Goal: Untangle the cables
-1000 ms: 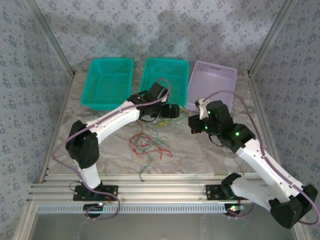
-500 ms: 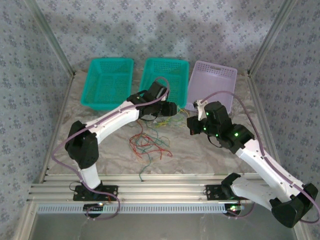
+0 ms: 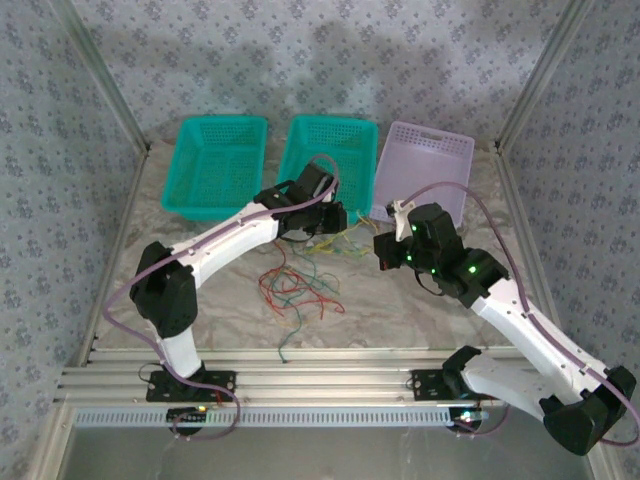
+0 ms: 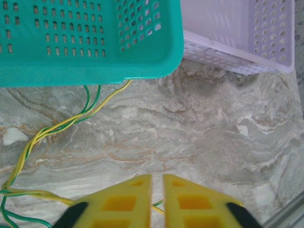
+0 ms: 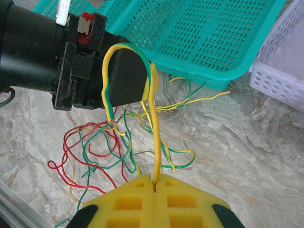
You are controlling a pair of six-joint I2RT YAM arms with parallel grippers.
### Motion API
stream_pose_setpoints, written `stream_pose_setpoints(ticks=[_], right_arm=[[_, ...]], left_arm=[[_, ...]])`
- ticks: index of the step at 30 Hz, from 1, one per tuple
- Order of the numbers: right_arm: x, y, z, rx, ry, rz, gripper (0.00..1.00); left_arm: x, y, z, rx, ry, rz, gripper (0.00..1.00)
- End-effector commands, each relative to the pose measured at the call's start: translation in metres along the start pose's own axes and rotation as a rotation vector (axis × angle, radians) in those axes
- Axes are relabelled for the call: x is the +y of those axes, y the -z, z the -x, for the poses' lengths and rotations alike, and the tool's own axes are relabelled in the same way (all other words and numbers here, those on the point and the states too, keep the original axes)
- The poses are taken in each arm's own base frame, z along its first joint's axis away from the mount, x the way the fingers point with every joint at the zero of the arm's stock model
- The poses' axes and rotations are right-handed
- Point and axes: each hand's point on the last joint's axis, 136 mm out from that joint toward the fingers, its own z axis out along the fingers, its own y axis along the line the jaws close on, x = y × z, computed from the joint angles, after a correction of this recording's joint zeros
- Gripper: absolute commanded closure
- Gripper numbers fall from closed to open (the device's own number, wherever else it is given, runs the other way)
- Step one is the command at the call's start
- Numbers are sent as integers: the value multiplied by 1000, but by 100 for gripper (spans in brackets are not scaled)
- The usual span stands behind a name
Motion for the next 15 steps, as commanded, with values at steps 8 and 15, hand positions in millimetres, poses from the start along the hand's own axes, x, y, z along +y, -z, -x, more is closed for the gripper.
stream_pose_setpoints(ticks=[8, 15], right_arm=[[-19, 9, -3, 24, -11, -120, 100], [-65, 7, -17, 93, -119, -294, 100]], left_arm=[[14, 44, 34, -118, 30, 19, 100], [7, 113, 72, -277, 65, -33, 100]])
